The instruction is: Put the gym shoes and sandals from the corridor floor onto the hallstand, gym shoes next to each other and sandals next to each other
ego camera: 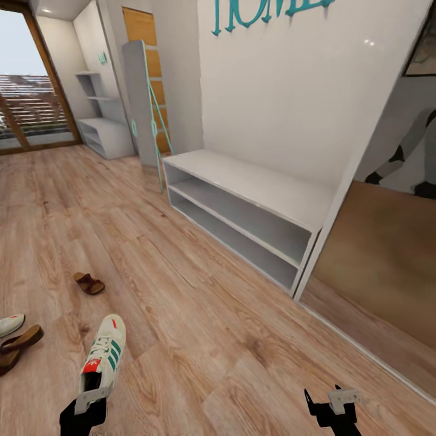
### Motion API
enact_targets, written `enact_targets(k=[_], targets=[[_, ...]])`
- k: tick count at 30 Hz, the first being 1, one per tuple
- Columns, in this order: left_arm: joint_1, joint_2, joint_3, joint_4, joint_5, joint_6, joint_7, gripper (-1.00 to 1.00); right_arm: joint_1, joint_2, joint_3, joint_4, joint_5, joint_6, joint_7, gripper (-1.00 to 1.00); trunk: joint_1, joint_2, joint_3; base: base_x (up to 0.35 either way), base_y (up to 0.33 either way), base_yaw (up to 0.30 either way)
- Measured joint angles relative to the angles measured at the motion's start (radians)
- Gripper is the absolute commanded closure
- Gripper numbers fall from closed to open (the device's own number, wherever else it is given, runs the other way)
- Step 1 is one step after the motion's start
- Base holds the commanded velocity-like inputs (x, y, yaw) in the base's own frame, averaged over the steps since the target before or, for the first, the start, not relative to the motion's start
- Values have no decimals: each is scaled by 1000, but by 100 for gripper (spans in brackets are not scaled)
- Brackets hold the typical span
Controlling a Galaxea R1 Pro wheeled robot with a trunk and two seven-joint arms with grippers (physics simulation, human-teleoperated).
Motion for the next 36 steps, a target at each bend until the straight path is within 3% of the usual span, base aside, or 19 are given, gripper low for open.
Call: enact_targets(k=[13, 23, 36], targets=[[1, 0, 0, 1, 0, -8, 0, 100, 0, 0, 0, 0, 0, 1, 0, -100, 0, 0, 0, 10, 0, 278], [1, 0, 0, 1, 1, -7, 0, 100, 0, 0, 0, 0, 0, 1, -1, -100, -1, 0, 0, 297, 24, 278], [1, 0, 2, 0, 2, -8, 0, 100, 0, 0, 0, 0, 0, 2, -1, -100, -1, 0, 0, 288, 221, 278]])
